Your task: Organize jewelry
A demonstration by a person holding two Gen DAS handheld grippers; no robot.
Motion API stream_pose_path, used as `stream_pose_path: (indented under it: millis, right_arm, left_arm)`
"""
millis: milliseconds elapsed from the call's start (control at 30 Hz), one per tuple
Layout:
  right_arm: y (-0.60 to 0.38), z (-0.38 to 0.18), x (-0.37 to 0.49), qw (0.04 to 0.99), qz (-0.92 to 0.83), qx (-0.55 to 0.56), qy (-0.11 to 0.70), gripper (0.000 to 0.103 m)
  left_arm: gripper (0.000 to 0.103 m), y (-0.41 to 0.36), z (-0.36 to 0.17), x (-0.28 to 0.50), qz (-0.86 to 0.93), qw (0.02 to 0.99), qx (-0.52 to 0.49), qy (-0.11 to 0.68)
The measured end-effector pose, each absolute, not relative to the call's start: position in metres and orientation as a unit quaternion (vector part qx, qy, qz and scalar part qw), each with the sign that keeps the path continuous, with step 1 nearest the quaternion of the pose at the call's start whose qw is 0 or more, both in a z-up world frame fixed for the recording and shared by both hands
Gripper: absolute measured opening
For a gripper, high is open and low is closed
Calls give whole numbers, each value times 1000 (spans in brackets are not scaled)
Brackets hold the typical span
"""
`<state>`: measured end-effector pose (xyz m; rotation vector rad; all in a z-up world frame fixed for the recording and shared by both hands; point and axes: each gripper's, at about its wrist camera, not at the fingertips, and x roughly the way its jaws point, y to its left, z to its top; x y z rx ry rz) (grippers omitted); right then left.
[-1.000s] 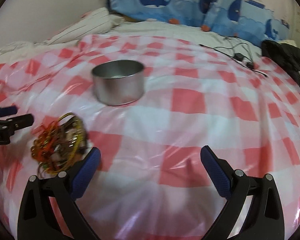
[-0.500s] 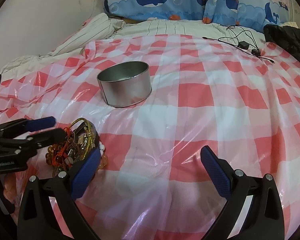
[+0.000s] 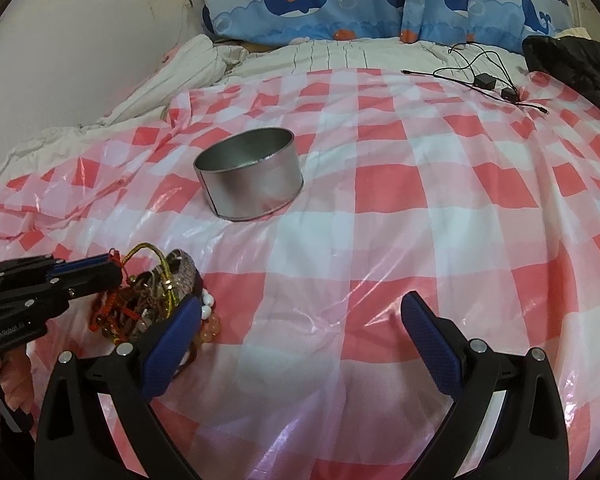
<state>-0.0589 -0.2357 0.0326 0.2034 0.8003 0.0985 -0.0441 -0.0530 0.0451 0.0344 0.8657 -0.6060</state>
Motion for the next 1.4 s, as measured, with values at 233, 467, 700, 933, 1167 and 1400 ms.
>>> stream_pose_path:
  millis: [233, 467, 700, 933, 1167, 1400]
  right_arm:
    - [-229, 38, -60, 914, 98, 122, 373, 96]
    - [-214, 41, -60, 918, 113, 97, 367, 96]
    - [-207, 40, -60, 920, 101, 70, 371, 96]
    - [-198, 39, -61, 923, 86, 36, 373, 96]
    - [-197, 38, -61, 923, 78, 24, 376, 96]
    - [-194, 38, -62, 923, 72, 11, 377, 96]
  left_arm:
    - [2, -47, 46, -44, -288, 863, 14, 414]
    - [22, -52, 40, -33, -281, 863, 4, 419]
    - [2, -51, 48, -42, -288, 867, 17, 407]
    - [2, -35, 60, -44, -285, 877, -20, 385]
    - [2, -30, 62, -44, -286, 879, -38, 379]
    - [2, -24, 67, -45, -278, 887, -48, 366]
